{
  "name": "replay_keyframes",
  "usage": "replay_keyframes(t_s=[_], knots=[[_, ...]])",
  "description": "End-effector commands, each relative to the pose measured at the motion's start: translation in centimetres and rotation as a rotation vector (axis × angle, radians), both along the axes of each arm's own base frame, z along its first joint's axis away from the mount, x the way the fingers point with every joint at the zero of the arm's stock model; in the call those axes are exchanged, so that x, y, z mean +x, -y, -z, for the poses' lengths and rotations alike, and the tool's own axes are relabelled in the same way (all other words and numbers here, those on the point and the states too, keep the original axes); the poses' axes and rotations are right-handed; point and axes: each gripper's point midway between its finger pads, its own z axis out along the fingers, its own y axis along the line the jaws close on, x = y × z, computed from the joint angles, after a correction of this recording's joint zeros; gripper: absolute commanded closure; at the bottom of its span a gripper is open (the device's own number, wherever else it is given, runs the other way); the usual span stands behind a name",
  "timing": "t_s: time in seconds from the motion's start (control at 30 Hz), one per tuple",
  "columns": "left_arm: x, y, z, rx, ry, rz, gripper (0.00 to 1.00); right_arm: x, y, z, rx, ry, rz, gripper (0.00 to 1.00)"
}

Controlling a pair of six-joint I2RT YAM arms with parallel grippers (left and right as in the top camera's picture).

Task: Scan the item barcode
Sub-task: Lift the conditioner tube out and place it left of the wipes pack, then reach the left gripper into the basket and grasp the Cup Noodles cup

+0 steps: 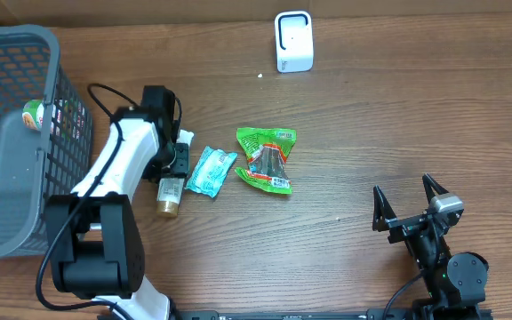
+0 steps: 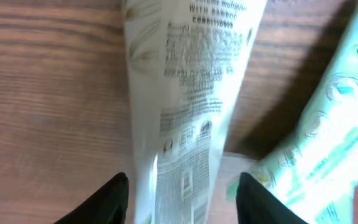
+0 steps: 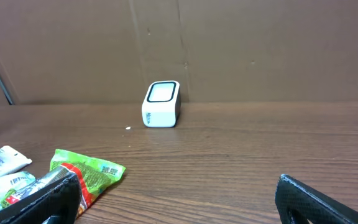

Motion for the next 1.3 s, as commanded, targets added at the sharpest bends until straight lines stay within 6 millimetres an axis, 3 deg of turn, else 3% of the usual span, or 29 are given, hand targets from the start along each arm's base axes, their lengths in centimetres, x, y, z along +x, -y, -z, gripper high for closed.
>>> replay_keyframes(t_s=[0.0,0.23,0.37,0.43,0.5,0.67,0.8,0.93,1.1,1.27], knots=[[4.1,-0.1,-6.0,0.000,0.144,-0.021,0.49,0.0,0.0,0.2,0.008,0.003,0.001,0.00],[8.2,-2.0,-21.5,-0.017,0.450,-0.116,0.33,0.0,0.0,0.2,0.008,0.003,0.001,0.00],[8.6,-6.0,-30.1,-0.020,0.696,-0.283,0.25,0.0,0.0,0.2,0.008,0.003,0.001,0.00],[8.1,-8.9,-32.7,-0.010,0.783,-0.391,0.24,0.0,0.0,0.2,0.008,0.003,0.001,0.00],[7.3,-12.1,-33.9,0.002,0.834,-0.510,0.22,0.0,0.0,0.2,0.008,0.003,0.001,0.00],[4.7,-19.6,-32.6,0.042,0.817,-0.777,0.23,0.0,0.0,0.2,0.008,0.003,0.001,0.00],[4.2,-23.3,-30.1,0.055,0.764,-0.879,0.23,0.0,0.0,0.2,0.008,0.003,0.001,0.00],[5.7,-24.7,-26.2,0.050,0.671,-0.900,0.16,0.0,0.0,0.2,0.008,0.003,0.001,0.00],[8.2,-25.5,-20.2,0.004,0.546,-0.903,0.00,0.0,0.0,0.2,0.008,0.003,0.001,0.00],[9.7,-26.1,-13.8,-0.027,0.413,-0.916,0.01,0.0,0.0,0.2,0.008,0.003,0.001,0.00]])
